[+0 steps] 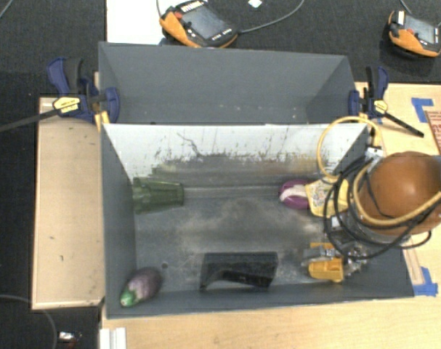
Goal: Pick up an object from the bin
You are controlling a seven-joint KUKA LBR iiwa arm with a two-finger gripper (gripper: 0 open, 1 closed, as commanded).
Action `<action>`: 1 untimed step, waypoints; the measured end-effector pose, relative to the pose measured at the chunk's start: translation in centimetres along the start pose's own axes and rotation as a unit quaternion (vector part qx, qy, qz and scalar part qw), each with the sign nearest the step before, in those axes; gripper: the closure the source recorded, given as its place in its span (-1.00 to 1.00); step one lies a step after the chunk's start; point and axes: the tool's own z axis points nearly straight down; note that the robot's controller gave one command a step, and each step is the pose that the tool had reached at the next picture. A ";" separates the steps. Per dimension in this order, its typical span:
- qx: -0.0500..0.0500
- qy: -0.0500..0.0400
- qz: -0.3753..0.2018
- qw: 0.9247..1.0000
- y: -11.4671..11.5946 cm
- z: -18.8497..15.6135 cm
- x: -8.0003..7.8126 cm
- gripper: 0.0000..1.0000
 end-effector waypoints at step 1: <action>0.000 0.000 0.000 1.000 0.0 0.0 0.0 1.00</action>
Offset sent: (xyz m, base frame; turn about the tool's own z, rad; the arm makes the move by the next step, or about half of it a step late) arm 0.0000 0.0000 0.1135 0.0003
